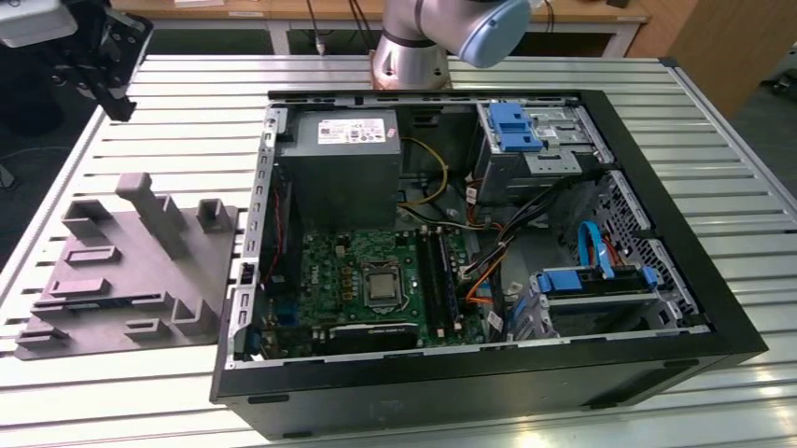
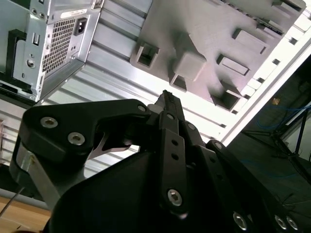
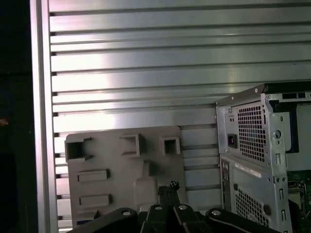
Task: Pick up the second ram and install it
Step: 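Reach for the second ram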
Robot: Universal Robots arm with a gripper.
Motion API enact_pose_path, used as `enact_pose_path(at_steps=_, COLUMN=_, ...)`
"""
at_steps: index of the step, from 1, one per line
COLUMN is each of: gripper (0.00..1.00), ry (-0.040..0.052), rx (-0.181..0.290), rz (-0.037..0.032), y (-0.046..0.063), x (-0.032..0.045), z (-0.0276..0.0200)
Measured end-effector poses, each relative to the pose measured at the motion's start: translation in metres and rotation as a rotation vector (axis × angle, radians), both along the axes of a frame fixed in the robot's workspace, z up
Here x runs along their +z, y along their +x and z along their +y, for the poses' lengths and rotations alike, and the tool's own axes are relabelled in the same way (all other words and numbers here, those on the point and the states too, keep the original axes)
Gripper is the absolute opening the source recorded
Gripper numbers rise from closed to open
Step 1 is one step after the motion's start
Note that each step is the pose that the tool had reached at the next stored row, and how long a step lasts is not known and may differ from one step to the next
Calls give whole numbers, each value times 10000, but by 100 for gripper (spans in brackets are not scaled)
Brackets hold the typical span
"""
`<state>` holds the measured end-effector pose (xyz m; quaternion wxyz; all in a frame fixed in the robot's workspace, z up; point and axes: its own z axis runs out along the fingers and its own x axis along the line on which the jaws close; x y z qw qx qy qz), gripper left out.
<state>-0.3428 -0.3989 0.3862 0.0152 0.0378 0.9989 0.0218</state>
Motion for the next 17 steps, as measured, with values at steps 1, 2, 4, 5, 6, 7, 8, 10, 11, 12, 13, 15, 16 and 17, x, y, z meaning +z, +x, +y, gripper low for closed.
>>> enact_pose_path(at_steps=1, gripper=10, ry=1, rx=0, rz=-1, y=-26, x=-1, z=0)
enact_pose_path(at_steps=2, gripper=10, ry=0, rx=0, rz=0, y=-52, x=-2, z=0)
enact_pose_path(at_steps=4, gripper=10, ry=0, rx=0, rz=-1, y=-97, x=-4, z=0)
enact_pose_path(at_steps=5, gripper=10, ry=0, rx=1, rz=0, y=-116, x=-4, z=0)
enact_pose_path(at_steps=6, gripper=10, ry=0, rx=0, rz=-1, y=-133, x=-5, z=0)
enact_pose_path(at_steps=7, gripper=10, ry=0, rx=0, rz=0, y=-148, x=-6, z=0)
enact_pose_path(at_steps=8, gripper=10, ry=0, rx=0, rz=1, y=-164, x=-6, z=0)
enact_pose_path(at_steps=10, gripper=10, ry=0, rx=0, rz=0, y=-197, x=-9, z=0)
enact_pose_path(at_steps=11, gripper=10, ry=0, rx=1, rz=-1, y=-215, x=-10, z=0)
enact_pose_path(at_steps=12, gripper=10, ry=0, rx=0, rz=0, y=-233, x=-11, z=0)
enact_pose_path(at_steps=13, gripper=10, ry=0, rx=0, rz=-1, y=-253, x=-13, z=0)
enact_pose_path(at_steps=15, gripper=10, ry=0, rx=0, rz=0, y=-286, x=-18, z=0)
enact_pose_path(at_steps=16, gripper=10, ry=0, rx=0, rz=-1, y=-299, x=-23, z=0)
enact_pose_path(at_steps=17, gripper=10, ry=0, rx=0, rz=0, y=-312, x=-29, z=0)
